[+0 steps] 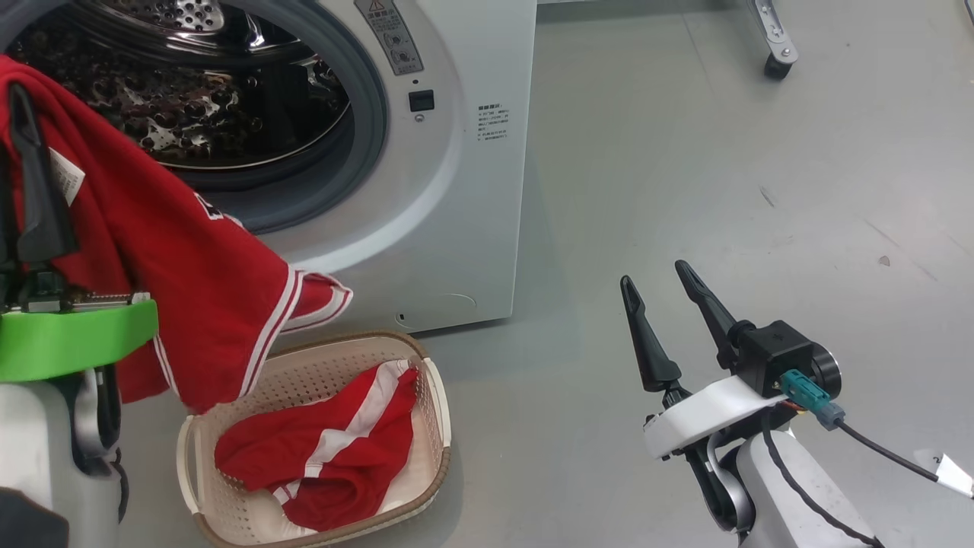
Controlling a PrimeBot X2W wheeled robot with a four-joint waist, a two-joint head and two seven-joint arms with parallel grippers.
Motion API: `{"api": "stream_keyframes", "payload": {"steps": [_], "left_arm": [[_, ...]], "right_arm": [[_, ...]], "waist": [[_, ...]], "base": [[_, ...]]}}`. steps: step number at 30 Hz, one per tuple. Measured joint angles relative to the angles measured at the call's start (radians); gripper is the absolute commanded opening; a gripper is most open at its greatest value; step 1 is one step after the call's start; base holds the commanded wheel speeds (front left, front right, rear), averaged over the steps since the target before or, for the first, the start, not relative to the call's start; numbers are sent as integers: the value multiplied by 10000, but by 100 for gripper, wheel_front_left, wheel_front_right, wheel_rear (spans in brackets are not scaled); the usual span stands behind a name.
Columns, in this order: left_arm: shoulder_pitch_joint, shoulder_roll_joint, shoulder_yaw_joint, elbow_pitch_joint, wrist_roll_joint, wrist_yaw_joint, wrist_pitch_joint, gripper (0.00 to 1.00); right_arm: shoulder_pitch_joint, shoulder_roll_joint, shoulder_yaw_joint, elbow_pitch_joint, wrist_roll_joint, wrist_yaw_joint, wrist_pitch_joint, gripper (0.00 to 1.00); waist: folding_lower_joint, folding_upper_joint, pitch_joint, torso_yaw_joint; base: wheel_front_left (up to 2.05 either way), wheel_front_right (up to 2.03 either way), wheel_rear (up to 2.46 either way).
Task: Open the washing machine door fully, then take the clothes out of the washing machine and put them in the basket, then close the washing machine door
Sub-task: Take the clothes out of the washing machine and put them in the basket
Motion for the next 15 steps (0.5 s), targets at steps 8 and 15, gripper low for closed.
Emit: {"api": "stream_keyframes", "payload": {"steps": [8, 15], "left_arm": [[825, -265, -123, -633, 56, 10, 2, 0], [1894, -305, -320, -412, 42, 86, 443, 0]], "right_arm": [[141, -2, -23, -17, 0, 2, 0, 100], [159, 0, -81, -65, 0, 2, 0, 100]], "waist": [[0, 0, -80, 34], [0, 0, -60, 6]], "base": [[0, 0, 0], [0, 0, 0]]}}
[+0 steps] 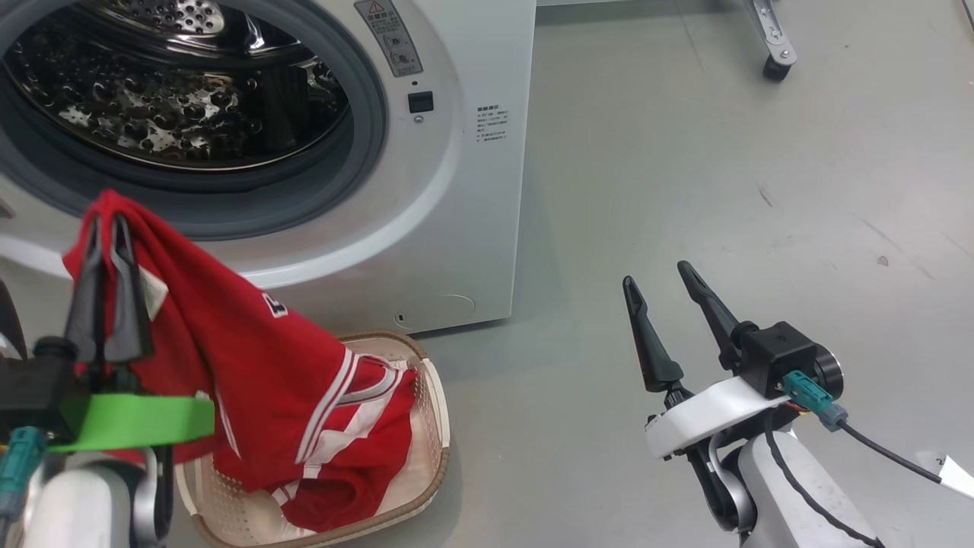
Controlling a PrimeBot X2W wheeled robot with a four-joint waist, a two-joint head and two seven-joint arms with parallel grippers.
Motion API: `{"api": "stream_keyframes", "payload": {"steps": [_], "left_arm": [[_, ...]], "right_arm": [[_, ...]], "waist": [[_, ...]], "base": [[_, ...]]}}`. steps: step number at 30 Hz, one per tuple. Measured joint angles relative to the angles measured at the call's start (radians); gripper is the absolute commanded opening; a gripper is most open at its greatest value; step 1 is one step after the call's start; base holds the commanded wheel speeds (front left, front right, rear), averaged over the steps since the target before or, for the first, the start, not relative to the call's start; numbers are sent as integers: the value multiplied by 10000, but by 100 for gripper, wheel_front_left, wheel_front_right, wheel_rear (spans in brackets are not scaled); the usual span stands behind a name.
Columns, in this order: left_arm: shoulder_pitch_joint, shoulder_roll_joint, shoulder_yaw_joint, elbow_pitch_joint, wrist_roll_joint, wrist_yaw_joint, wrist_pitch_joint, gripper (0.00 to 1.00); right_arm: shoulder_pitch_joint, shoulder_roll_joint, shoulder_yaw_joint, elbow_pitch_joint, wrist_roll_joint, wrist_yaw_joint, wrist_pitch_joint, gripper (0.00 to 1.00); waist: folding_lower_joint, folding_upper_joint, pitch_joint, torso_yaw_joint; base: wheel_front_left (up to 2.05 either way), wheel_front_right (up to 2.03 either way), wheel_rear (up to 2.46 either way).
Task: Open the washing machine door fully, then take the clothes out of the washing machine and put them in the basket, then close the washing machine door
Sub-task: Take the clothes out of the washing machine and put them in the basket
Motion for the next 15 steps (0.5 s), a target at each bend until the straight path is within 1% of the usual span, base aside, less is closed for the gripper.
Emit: {"api": "stream_keyframes", "payload": {"steps": [8, 13, 15], "left_arm": [[1277, -339, -247, 1131, -276, -6, 527, 0], [1462, -349, -339, 1971, -384, -19, 621, 0], [1461, -353, -347, 2280, -435, -94, 621, 0]], "right_arm": [[0, 2, 98, -186, 33, 13, 0, 100], [-19, 4, 109, -307, 48, 12, 2, 100], [-34, 2, 115, -336, 90, 12, 2, 100]], "waist": [[0, 0, 145, -228], [0, 0, 392, -355], [0, 0, 491, -420]], "base": [[0, 0, 0], [0, 0, 0], [0, 0, 0]]}}
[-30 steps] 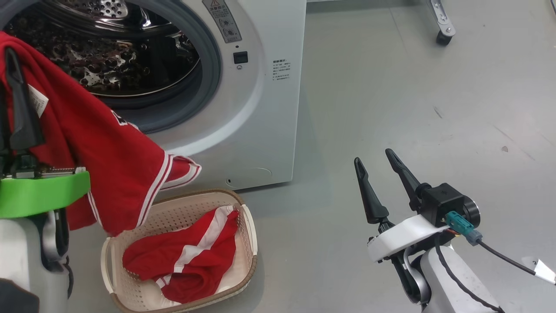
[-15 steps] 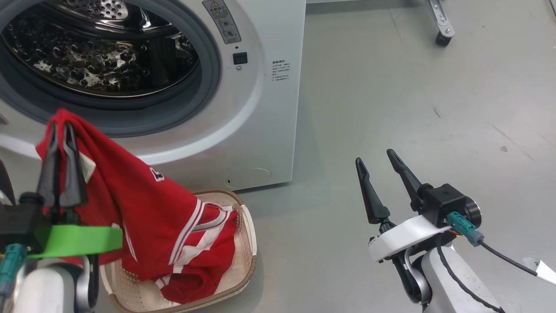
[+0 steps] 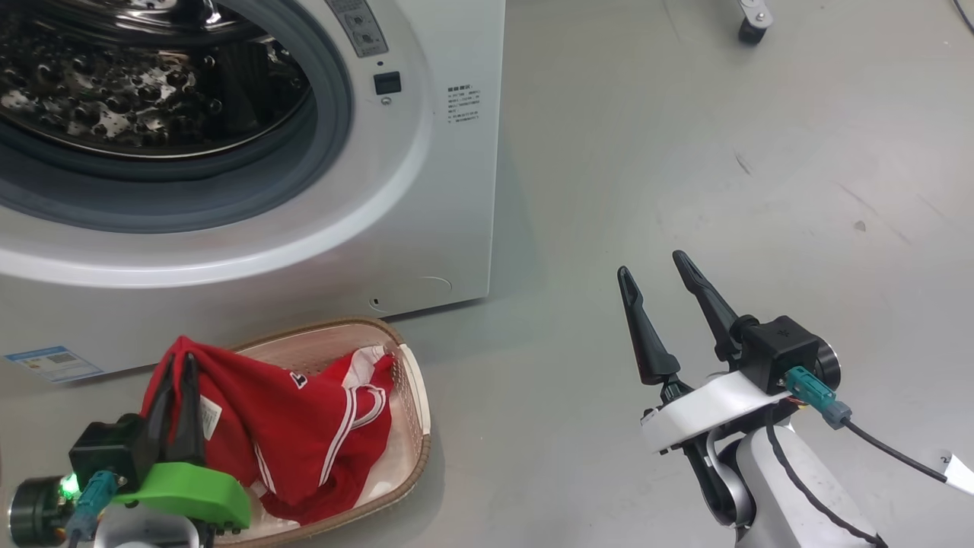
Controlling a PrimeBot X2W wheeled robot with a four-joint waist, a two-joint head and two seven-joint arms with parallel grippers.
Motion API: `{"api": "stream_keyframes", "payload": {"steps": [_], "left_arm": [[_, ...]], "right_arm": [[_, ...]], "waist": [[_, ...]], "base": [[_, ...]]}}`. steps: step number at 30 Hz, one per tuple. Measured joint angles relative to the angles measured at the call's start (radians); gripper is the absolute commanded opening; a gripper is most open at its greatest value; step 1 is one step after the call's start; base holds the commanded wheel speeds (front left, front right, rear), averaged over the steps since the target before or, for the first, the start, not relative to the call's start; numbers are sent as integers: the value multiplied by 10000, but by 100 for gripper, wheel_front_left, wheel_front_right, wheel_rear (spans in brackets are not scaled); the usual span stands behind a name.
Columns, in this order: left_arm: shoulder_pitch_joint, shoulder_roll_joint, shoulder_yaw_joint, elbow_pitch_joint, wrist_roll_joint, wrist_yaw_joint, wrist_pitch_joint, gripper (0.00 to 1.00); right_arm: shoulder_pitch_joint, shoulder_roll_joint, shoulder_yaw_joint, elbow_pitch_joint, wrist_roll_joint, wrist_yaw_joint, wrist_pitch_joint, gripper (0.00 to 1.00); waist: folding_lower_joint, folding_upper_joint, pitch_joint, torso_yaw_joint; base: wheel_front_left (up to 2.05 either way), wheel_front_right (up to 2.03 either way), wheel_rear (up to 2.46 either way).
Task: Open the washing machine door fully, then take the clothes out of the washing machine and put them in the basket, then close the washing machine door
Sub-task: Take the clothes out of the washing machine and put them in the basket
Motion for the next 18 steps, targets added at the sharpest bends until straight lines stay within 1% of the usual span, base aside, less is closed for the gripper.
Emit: {"api": "stream_keyframes", "payload": {"steps": [8, 10, 18], "left_arm": [[-111, 6, -73, 1091, -151, -148, -48, 0], [-376, 21, -117, 1588, -151, -259, 0, 0], [-1188, 65, -23, 2890, -234, -320, 311, 0]], "right_arm": [[-150, 0, 121, -259, 48, -15, -2, 100], [-312, 0, 130, -360, 52, -29, -2, 100], [-626, -2, 215, -713, 127, -115, -2, 100]], "waist": [[0, 0, 459, -304], [0, 0, 679, -422], [0, 0, 1420, -702]], "base": [[0, 0, 0], [0, 0, 0], [0, 0, 0]]}}
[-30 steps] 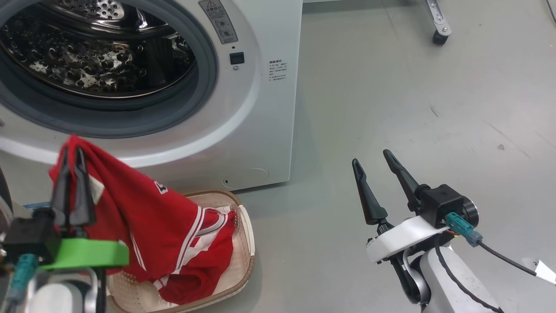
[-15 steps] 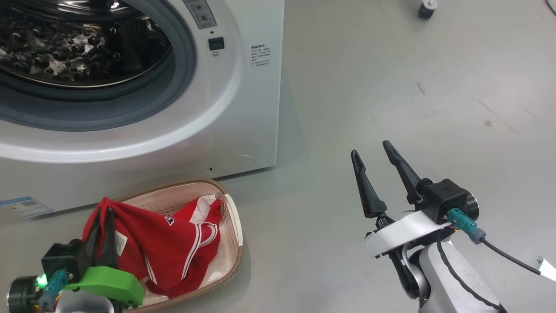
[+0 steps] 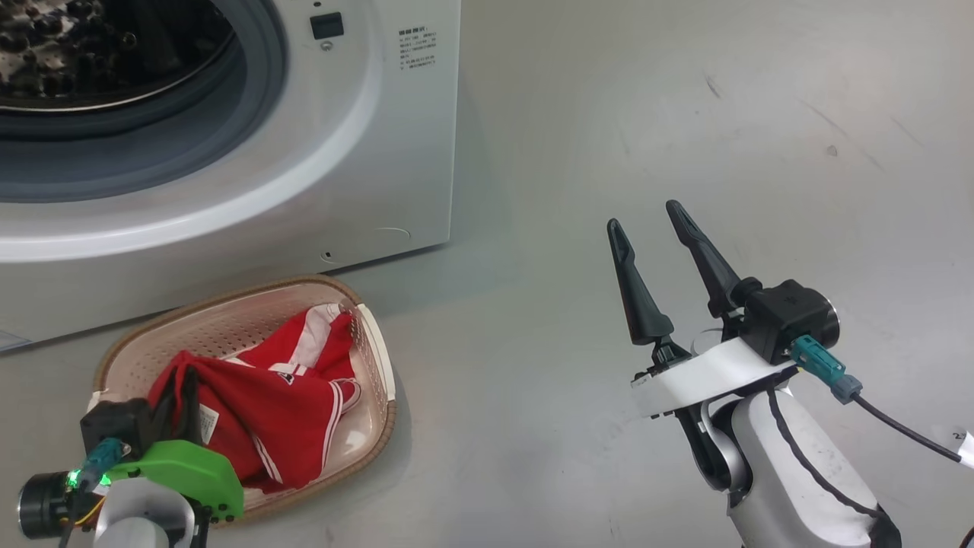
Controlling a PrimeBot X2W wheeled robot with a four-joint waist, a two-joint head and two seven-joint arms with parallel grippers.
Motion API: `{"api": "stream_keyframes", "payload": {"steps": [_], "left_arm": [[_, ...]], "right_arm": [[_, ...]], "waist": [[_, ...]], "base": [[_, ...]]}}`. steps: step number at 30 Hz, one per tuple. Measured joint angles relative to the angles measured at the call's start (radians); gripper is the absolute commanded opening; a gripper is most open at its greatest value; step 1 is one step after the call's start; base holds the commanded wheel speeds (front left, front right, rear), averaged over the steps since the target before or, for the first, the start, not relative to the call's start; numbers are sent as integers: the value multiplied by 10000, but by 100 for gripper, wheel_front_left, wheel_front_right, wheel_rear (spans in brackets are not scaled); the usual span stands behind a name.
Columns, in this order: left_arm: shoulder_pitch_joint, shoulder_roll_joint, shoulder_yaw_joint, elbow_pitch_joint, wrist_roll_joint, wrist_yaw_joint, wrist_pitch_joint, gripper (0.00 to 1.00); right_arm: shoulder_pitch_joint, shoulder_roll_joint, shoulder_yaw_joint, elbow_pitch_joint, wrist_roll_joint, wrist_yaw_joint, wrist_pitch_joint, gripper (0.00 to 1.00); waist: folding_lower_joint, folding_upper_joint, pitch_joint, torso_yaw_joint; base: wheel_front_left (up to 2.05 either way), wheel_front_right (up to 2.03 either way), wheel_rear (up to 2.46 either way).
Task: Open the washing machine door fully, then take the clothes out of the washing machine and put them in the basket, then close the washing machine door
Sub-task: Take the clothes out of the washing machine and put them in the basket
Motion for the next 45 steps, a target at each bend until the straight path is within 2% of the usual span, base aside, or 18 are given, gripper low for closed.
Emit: {"api": "stream_keyframes", "payload": {"steps": [14, 23, 37, 38, 39, 40, 41, 42, 45], "left_arm": [[-1765, 378, 596, 1544, -301, 2, 332, 0], [-2473, 401, 974, 2594, -775, 15, 341, 0], [-3035, 359, 1106, 4111, -1001, -130, 282, 0], [-3108, 359, 1143, 4178, -1057, -132, 282, 5], [-3167, 362, 1162, 4238, -1103, -132, 245, 31], [-3214, 366, 1174, 4320, -1137, -151, 211, 61], [-3251, 364, 1191, 4429, -1181, -207, 211, 96], [-3251, 364, 1191, 4429, -1181, -207, 211, 100], [-3315, 368, 1216, 4740, -1220, -209, 211, 100]], "right_arm": [[-755, 2, 146, -681, 351, -188, 0, 100], [-1149, 4, 339, -849, 449, -268, 0, 100], [-1286, 8, 443, -800, 464, -359, 0, 100], [-1290, 8, 447, -794, 470, -359, 0, 100], [-1295, 8, 453, -782, 502, -364, 0, 100], [-1303, 8, 460, -773, 533, -366, 0, 100], [-1310, 8, 466, -761, 533, -366, 0, 100], [-1310, 8, 466, -761, 533, -366, 0, 100], [-1311, 8, 472, -696, 533, -366, 0, 100]], "waist": [[1, -1, 1673, -437], [1, 0, 2623, -718], [1, 0, 3000, -911], [1, 0, 2998, -911], [1, 0, 2993, -910], [1, 0, 2987, -910], [1, 0, 2977, -909], [1, 0, 2977, -909], [1, 0, 2915, -902]], "base": [[0, 0, 0], [0, 0, 0], [0, 0, 0], [0, 0, 0], [0, 0, 0], [0, 0, 0], [0, 0, 0], [0, 0, 0], [0, 0, 0]]}}
